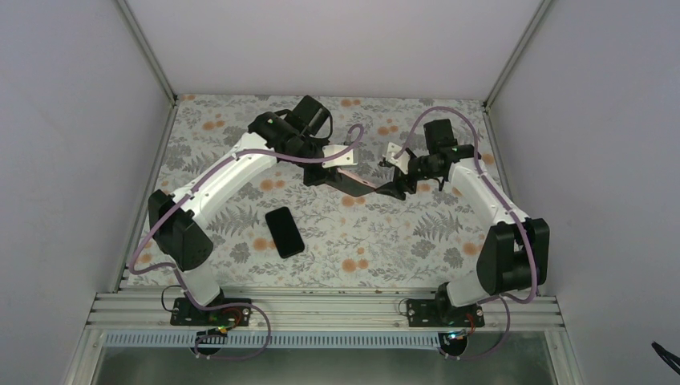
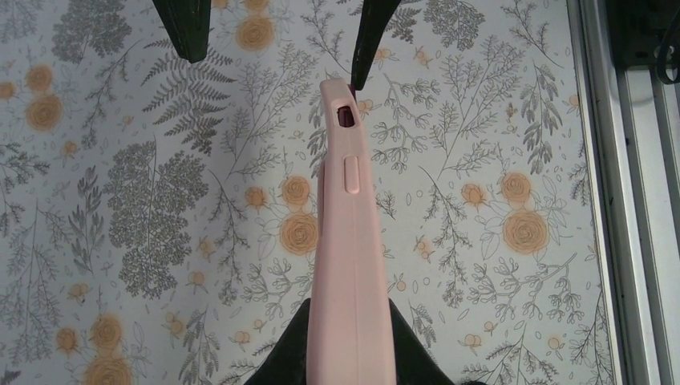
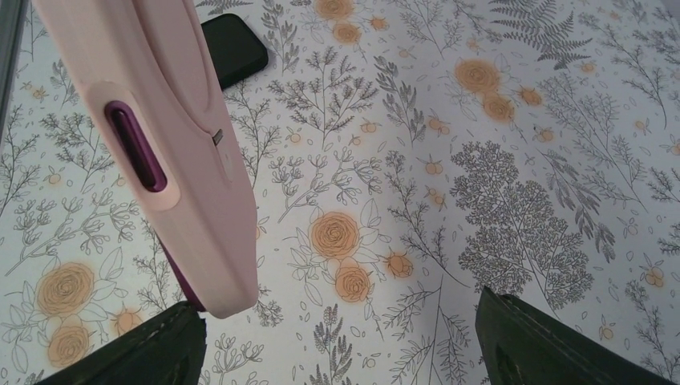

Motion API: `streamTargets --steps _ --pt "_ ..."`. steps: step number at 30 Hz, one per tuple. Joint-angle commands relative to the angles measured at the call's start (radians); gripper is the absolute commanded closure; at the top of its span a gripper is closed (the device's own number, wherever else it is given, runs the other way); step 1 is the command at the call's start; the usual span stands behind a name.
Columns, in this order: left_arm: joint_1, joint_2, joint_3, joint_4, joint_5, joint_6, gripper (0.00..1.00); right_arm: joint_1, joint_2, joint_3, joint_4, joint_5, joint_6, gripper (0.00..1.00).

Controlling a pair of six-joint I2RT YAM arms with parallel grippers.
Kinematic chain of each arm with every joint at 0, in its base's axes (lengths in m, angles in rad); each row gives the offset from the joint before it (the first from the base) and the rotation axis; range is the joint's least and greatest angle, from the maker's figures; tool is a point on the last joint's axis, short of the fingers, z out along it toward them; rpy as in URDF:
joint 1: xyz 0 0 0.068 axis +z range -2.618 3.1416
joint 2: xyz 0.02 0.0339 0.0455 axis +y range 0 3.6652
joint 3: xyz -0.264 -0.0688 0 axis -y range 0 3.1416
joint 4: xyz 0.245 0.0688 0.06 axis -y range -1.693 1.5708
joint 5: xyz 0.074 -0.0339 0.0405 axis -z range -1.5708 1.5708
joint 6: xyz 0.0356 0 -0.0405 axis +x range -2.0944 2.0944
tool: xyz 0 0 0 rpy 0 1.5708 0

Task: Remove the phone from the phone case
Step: Remove the phone case from the phone.

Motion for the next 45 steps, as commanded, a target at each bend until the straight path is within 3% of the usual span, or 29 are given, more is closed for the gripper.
streamTargets --steps 1,27,34,39,45 --pt "-0.004 -0.01 0.024 0.013 0.069 0.0 0.98 -0.01 0.016 0.0 0.073 0.0 0.035 0.14" --pt "-0.004 -0.004 0.002 0.006 0.067 0.011 0.98 -0.034 0.063 0.045 0.098 -0.002 0.038 0.15" --pt "-0.004 -0.014 -0.007 0.023 0.042 0.01 0.98 -0.036 0.058 0.047 0.032 0.009 -0.011 0.14" --pt "-0.004 -0.015 -0.008 0.028 0.039 0.01 0.98 -0.038 0.051 0.06 -0.11 -0.007 -0.088 0.14" --pt "-0.004 0.003 0.012 0.029 0.05 0.007 0.98 -0.036 0.036 0.047 -0.123 -0.031 -0.093 0.14"
